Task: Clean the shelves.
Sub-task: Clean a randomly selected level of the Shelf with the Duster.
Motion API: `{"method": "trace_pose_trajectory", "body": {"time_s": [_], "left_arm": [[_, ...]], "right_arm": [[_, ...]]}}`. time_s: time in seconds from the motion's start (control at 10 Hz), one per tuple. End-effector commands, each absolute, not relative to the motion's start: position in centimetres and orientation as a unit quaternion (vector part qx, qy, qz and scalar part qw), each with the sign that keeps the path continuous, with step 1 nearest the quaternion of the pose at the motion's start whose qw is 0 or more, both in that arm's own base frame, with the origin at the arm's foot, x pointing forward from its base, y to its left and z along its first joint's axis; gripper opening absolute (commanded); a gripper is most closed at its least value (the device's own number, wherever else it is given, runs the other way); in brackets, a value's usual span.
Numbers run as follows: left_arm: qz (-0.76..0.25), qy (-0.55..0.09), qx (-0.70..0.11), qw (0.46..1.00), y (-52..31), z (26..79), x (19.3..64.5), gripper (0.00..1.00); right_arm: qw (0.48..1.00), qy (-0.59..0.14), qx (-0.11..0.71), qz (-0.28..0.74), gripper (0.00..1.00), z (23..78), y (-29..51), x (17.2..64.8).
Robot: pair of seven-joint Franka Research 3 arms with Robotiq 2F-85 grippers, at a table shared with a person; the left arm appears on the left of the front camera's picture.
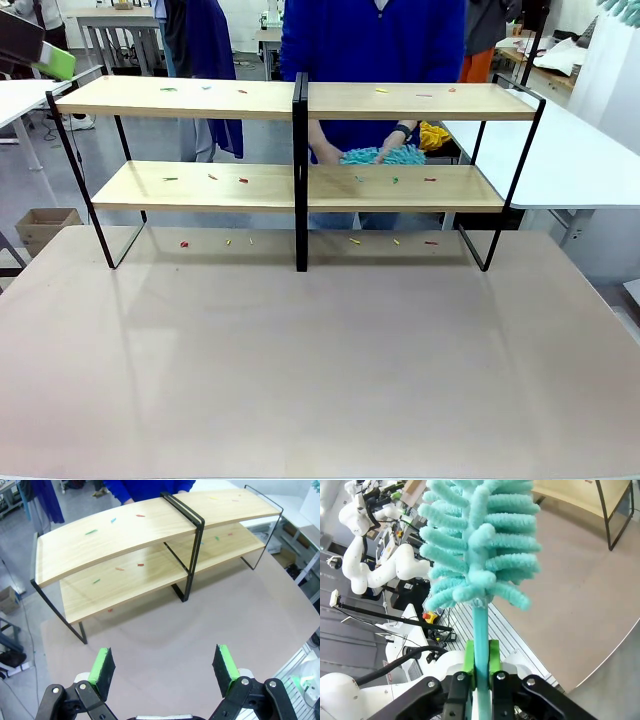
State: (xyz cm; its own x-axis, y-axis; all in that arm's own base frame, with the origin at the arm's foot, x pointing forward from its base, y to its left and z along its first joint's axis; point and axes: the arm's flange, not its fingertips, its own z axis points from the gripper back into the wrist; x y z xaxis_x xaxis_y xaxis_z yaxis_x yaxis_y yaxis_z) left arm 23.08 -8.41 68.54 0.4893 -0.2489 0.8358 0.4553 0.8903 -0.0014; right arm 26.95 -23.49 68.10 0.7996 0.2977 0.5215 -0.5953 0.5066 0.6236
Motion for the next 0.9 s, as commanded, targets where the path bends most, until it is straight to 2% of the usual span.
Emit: {"method": "trace_pose_trajectory", "body": {"time_s": [0.0,0.6,0.7,0.8], "left_arm": [[-0.208,-0.461,-0.113,0.855,-8.4,68.6,23.1,1.0],[-0.208,-0.461,-0.113,0.855,-8.4,68.6,23.1,1.0],[-0.208,-0.461,-0.113,0.855,-8.4,68.6,23.1,1.0],[-0.208,-0.461,-0.113,0.855,-8.4,68.6,23.1,1.0]], "right_arm": [[0.85,-0.175,0.416,0.27,0.0,68.4,-23.7,26.7],[0.85,-0.175,0.416,0.27,0.0,68.4,-23.7,26.7],[0.85,-0.176,0.422,0.262,0.13,68.1,-23.5,26.9],[0.859,-0.144,0.367,0.328,0.13,67.3,-20.7,25.0]]}}
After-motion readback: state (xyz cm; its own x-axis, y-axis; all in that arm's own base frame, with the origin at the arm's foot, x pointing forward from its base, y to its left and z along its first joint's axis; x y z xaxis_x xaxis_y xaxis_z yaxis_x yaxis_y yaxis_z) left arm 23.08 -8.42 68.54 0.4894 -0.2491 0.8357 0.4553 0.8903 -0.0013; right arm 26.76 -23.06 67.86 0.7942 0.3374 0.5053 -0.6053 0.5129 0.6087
